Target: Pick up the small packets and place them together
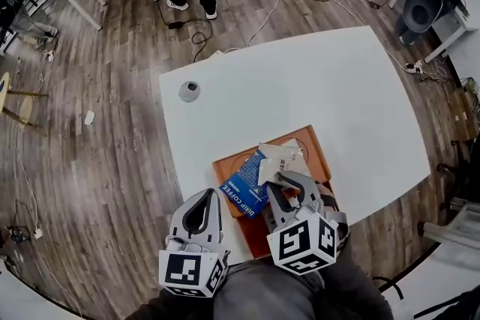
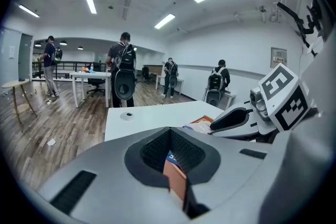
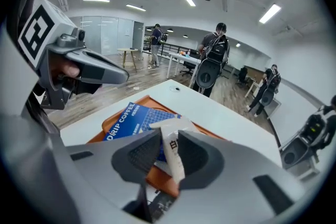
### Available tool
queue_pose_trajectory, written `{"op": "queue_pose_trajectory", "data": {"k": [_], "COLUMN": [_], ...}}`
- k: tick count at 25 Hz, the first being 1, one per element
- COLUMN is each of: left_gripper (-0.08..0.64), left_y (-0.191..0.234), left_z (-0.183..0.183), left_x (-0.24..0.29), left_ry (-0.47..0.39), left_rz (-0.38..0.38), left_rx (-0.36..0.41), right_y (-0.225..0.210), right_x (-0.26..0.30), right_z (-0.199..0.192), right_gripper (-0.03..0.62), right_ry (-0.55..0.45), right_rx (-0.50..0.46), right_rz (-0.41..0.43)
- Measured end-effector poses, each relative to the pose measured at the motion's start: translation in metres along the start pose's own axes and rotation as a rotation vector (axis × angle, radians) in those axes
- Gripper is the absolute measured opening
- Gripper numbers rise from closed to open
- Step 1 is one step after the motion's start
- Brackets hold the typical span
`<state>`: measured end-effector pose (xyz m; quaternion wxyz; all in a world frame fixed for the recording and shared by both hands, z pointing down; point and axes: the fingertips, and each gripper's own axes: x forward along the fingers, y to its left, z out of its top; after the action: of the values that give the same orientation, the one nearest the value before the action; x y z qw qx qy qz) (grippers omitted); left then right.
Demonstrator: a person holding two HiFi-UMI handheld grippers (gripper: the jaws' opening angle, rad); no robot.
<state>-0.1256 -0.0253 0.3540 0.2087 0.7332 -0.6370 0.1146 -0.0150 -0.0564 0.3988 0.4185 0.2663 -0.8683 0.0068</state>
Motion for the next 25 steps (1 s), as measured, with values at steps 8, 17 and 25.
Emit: {"op": "queue_pose_trajectory", "data": {"k": [8,17,25], "left_gripper": [-0.003,-0.003,-0.003], "left_y": [-0.001,-0.009,-0.028], "left_z": [-0.005,-0.002,-0.012], "left_x": [0.010,0.001,-0.010], "left_ry": [0.008,-0.014,-0.004], "left_rz": [-0.009,-0.049,-0.130], "left_rx": [0.003,0.013,0.038], "right_y": [-0.001,0.000,0.016], "right_x": [0.005,-0.014,-0.038], "right_z": [0.001,-0.004,-0.031], "right_gripper": [0.180,0.187,0.187], "right_ry": [-0.030,-0.029,0.018], "right_rx": [0.035,0.055,0.101], "right_rz": [0.025,-0.040,-0.095]}}
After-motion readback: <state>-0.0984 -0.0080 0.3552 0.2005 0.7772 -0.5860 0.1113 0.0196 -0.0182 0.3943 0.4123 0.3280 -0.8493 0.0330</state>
